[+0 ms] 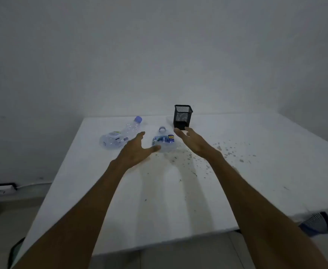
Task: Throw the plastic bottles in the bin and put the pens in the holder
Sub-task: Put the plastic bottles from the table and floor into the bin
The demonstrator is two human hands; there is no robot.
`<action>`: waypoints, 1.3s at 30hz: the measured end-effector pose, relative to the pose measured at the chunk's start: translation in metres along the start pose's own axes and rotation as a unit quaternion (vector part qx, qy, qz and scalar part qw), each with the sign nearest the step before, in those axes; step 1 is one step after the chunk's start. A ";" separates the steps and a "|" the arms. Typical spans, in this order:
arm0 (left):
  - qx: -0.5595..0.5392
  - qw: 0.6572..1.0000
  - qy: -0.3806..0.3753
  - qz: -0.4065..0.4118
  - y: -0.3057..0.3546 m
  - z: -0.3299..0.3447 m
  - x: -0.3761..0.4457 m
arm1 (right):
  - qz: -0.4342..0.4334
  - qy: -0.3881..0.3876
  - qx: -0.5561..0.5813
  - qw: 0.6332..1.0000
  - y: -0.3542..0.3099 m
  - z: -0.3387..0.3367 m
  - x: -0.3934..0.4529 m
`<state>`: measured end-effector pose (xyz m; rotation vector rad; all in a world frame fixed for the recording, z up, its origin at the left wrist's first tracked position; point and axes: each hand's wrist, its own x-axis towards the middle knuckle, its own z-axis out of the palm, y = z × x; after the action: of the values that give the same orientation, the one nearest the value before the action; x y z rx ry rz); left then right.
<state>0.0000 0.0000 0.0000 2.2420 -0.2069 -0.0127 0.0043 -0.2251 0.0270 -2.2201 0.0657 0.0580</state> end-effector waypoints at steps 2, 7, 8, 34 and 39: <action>0.009 1.000 -0.002 0.016 -0.003 0.007 0.012 | 0.016 0.014 0.026 0.999 0.004 0.001 0.018; 0.027 0.998 0.019 0.045 -0.014 0.030 0.036 | 0.051 0.000 0.007 0.999 0.018 0.006 0.071; 0.026 0.998 0.018 0.050 -0.014 0.032 0.039 | 0.048 -0.006 -0.003 0.999 0.018 0.009 0.077; -0.343 0.939 0.030 -0.022 -0.015 0.004 -0.090 | 0.072 -0.028 0.398 0.914 -0.016 0.063 -0.057; -0.404 0.911 0.048 -0.069 -0.031 -0.024 -0.156 | 0.049 -0.077 0.368 0.925 -0.046 0.099 -0.123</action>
<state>-0.1473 0.0620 -0.0183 1.4168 0.0204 -0.0536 -0.1173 -0.1148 0.0116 -1.4523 0.0938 0.2239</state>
